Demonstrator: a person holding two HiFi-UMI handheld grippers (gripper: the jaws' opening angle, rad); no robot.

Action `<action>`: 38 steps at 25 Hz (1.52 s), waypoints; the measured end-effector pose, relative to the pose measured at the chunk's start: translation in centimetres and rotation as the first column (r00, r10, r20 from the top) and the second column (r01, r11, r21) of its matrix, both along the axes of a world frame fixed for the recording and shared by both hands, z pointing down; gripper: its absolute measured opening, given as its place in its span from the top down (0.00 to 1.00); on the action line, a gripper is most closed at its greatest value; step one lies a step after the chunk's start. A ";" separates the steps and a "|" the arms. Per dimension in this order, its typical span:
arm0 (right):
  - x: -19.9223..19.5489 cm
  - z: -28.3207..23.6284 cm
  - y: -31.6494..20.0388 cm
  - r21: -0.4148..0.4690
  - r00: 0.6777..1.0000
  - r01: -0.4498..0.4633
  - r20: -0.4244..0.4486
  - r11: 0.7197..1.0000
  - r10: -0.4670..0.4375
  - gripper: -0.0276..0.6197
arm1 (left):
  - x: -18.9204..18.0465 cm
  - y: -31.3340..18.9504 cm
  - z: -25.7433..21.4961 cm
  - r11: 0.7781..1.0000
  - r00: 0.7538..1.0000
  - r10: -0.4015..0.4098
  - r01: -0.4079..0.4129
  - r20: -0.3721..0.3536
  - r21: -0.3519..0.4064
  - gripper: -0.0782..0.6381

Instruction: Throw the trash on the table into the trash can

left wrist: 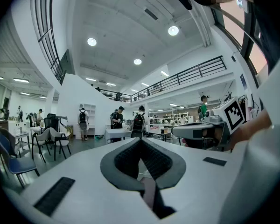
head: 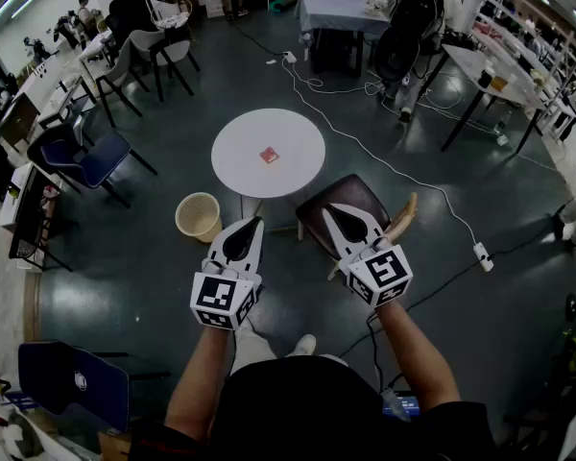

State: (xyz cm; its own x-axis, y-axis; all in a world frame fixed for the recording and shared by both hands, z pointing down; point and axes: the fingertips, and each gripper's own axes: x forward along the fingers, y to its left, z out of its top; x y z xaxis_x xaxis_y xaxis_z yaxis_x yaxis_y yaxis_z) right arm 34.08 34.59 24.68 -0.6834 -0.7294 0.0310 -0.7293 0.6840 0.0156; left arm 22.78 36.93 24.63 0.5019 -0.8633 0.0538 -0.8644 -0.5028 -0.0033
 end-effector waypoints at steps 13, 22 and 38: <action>1.6 0.1 -1.4 0.006 0.999 -0.025 0.022 1.000 0.025 0.93 | 1.1 -1.8 0.1 1.000 1.000 -0.002 0.002 0.009 -0.017 0.88; 1.1 -0.1 -6.1 0.007 0.999 -0.035 0.010 0.999 0.035 0.93 | 0.9 -6.6 -0.2 1.000 1.000 0.014 -0.014 0.004 -0.012 0.88; -2.8 0.3 -18.2 -0.005 0.999 -0.047 0.003 0.999 0.047 0.93 | -2.6 -19.2 0.6 0.999 0.999 0.041 -0.041 0.007 -0.030 0.88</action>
